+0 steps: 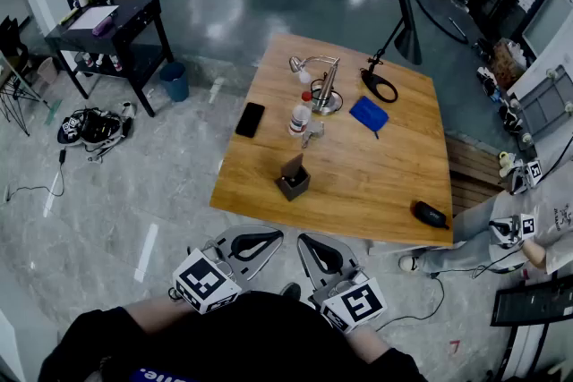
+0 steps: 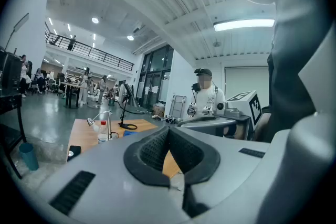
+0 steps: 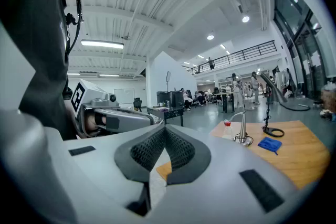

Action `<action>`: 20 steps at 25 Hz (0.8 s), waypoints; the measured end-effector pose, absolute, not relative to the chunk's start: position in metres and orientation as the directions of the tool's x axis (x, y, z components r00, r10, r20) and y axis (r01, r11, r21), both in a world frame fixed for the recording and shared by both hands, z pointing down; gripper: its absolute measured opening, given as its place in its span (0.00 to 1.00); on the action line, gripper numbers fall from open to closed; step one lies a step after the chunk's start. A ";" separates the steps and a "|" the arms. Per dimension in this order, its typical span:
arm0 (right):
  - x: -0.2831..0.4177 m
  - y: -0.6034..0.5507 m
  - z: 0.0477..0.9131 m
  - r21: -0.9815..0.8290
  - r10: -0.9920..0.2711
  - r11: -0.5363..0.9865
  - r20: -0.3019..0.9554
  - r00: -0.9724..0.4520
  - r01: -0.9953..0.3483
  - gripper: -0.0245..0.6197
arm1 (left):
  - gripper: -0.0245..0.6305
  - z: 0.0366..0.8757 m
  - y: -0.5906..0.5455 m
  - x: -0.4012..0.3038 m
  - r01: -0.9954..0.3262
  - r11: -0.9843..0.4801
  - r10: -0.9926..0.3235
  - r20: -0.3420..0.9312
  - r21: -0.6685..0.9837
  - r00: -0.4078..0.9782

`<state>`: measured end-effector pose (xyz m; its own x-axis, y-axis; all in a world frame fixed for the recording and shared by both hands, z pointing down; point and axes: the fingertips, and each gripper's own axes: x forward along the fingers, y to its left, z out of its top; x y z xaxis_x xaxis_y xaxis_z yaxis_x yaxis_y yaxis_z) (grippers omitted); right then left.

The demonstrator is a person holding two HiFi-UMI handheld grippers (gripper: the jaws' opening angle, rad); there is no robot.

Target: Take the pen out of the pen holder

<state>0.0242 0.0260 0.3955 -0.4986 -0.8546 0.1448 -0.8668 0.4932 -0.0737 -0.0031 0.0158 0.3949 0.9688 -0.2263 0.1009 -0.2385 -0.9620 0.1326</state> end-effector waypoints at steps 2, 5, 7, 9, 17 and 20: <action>0.024 0.026 0.394 -0.074 -0.856 0.491 0.146 -0.497 -0.868 0.05 | 0.05 0.393 0.016 -0.004 -0.239 -0.962 -0.227 0.101 0.132 0.969; 0.024 0.025 0.394 -0.074 -0.856 0.492 0.144 -0.497 -0.868 0.05 | 0.05 0.394 0.016 -0.004 -0.242 -0.961 -0.230 0.102 0.133 0.968; 0.025 0.025 0.397 -0.075 -0.856 0.491 0.146 -0.497 -0.868 0.05 | 0.05 0.396 0.015 -0.003 -0.244 -0.961 -0.231 0.103 0.133 0.967; 0.026 0.025 0.398 -0.077 -0.855 0.493 0.145 -0.498 -0.867 0.05 | 0.05 0.398 0.015 -0.001 -0.245 -0.960 -0.232 0.105 0.134 0.967; 0.032 0.020 0.401 -0.071 -0.839 0.520 0.145 -0.525 -0.851 0.05 | 0.05 0.400 0.012 0.008 -0.271 -0.952 -0.256 0.117 0.139 0.960; 0.039 0.017 0.405 -0.064 -0.824 0.543 0.150 -0.546 -0.837 0.05 | 0.05 0.403 0.010 0.016 -0.300 -0.944 -0.284 0.123 0.139 0.951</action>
